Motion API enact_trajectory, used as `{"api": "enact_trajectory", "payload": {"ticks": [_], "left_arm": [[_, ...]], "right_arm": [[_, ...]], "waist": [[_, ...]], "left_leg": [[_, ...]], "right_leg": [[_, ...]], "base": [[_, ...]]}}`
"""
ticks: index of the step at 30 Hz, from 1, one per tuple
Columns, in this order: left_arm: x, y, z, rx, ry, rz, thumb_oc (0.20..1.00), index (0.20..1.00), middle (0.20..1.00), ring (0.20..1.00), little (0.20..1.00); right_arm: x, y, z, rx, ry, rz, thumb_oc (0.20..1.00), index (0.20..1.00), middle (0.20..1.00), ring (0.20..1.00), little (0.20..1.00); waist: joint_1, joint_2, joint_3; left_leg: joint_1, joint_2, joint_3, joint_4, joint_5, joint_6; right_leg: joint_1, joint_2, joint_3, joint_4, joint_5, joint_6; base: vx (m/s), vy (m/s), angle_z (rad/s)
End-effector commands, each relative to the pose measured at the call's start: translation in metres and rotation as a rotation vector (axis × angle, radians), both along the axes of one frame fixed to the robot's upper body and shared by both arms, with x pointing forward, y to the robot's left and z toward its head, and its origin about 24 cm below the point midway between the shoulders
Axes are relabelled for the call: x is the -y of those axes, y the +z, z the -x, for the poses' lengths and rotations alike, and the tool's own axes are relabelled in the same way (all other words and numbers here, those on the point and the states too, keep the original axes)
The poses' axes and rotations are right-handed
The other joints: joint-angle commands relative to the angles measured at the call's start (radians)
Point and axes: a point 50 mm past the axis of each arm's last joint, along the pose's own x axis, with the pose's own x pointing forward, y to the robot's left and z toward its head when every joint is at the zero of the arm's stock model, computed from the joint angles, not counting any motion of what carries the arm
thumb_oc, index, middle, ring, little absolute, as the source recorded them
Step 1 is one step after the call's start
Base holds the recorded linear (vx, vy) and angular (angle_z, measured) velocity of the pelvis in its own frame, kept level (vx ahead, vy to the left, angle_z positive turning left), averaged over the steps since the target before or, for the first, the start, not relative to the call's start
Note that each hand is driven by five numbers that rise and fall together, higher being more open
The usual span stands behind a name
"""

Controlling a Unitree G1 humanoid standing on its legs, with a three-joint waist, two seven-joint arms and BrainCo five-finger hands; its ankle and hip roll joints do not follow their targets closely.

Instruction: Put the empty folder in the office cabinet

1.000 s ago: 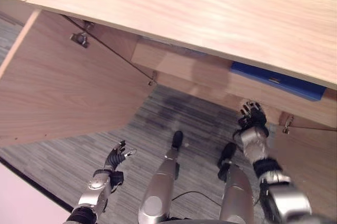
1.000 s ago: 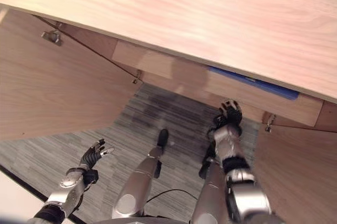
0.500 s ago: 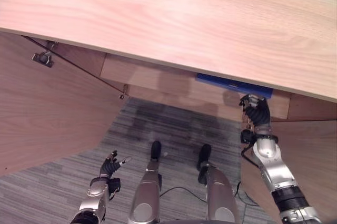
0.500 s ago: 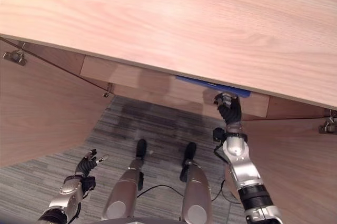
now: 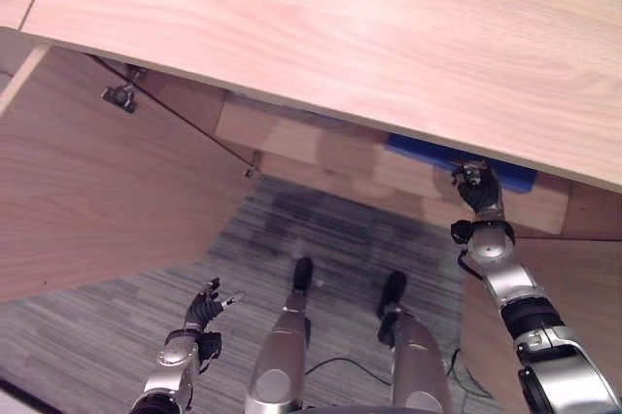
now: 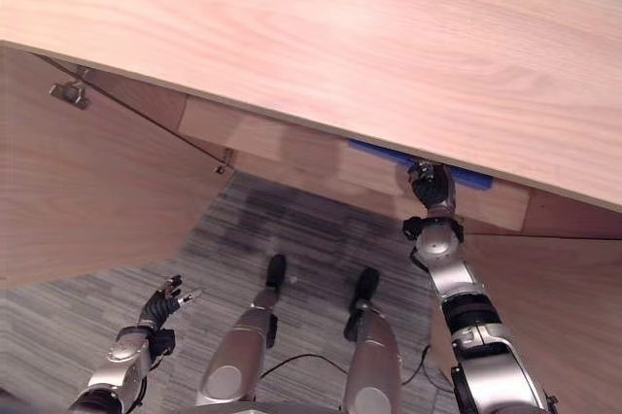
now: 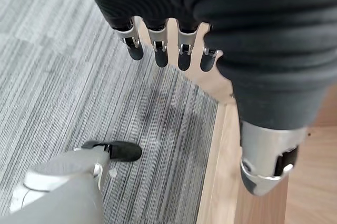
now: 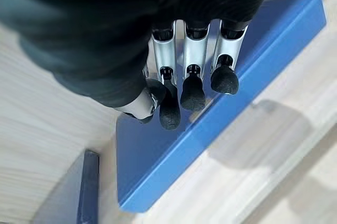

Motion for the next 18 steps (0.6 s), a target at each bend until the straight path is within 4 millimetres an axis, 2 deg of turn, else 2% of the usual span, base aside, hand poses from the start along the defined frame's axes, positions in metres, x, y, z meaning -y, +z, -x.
{"api": "enact_trajectory", "payload": {"ticks": [1, 12, 18], "left_arm": [[-0.01, 0.007, 0.003, 0.028, -0.043, -0.025, 1.0, 1.0, 1.0, 1.0, 1.0], [-0.007, 0.013, -0.003, 0.052, -0.068, -0.009, 1.0, 1.0, 1.0, 1.0, 1.0], [-0.003, 0.019, -0.007, 0.08, -0.098, 0.004, 1.0, 1.0, 1.0, 1.0, 1.0]], "right_arm": [[0.006, 0.013, -0.004, 0.064, -0.029, -0.043, 0.2, 0.2, 0.2, 0.2, 0.2], [0.018, -0.017, -0.009, -0.102, -0.118, -0.174, 0.2, 0.2, 0.2, 0.2, 0.2], [0.03, -0.015, -0.014, -0.121, -0.184, -0.25, 0.2, 0.2, 0.2, 0.2, 0.2]], "waist": [[0.023, 0.009, -0.001], [0.062, 0.034, 0.01], [0.076, 0.048, 0.019]], "left_leg": [[0.072, 0.024, -0.046, -0.066, -0.062, 0.014], [0.043, 0.009, -0.068, -0.05, -0.061, 0.017], [0.033, 0.003, -0.075, -0.045, -0.059, 0.018]], "right_leg": [[-0.001, -0.063, 0.049, 0.122, -0.056, 0.123], [-0.007, -0.069, 0.025, 0.137, -0.063, 0.119], [-0.017, -0.073, 0.021, 0.145, -0.066, 0.117]], "base": [[-0.01, -0.006, 0.03], [0.0, -0.007, 0.1], [0.0, 0.0, 0.03]]}}
